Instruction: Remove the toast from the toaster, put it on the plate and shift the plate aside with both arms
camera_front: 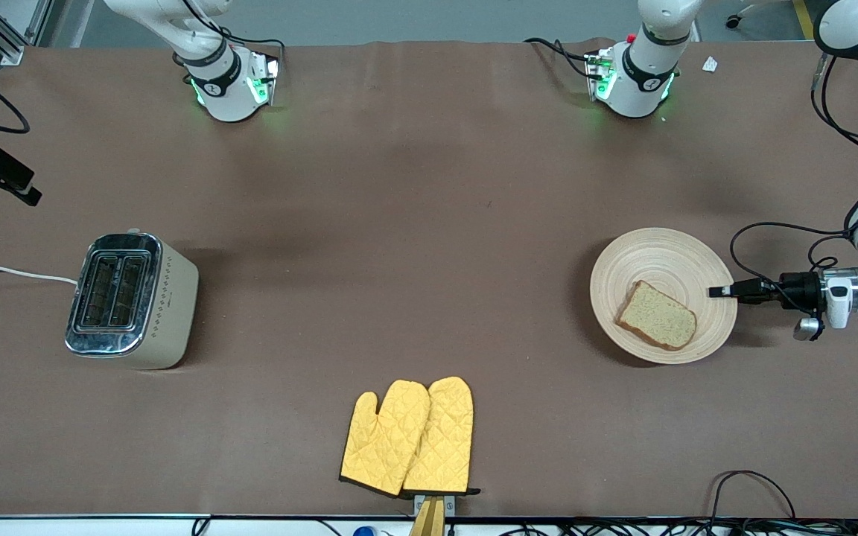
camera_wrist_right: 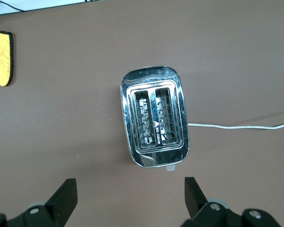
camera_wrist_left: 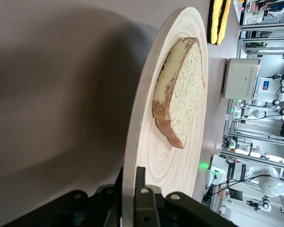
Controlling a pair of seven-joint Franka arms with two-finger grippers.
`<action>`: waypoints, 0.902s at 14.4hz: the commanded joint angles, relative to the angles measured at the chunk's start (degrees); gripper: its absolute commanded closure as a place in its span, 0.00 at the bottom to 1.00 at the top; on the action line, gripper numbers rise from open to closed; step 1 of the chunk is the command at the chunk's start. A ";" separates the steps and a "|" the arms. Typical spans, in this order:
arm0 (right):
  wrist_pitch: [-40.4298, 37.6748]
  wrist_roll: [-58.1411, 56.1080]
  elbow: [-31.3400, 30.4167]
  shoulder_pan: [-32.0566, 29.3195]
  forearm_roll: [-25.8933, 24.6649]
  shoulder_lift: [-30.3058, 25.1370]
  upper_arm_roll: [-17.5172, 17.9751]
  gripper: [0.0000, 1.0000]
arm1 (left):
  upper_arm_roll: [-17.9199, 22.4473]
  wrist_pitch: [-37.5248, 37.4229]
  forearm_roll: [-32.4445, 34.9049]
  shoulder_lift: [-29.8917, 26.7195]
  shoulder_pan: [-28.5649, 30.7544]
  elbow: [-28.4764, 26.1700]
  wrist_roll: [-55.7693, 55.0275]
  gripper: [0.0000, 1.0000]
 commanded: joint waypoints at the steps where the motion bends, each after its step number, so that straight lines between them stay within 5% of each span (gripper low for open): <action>1: -0.58 -0.61 0.93 0.06 0.92 0.34 -0.16 0.00 | -0.58 -2.38 -2.06 0.96 0.06 2.15 -2.66 1.00; 13: -0.49 -0.61 0.93 0.14 0.92 0.43 -0.16 0.00 | -0.58 -2.20 -2.06 3.60 0.15 2.95 -1.87 1.00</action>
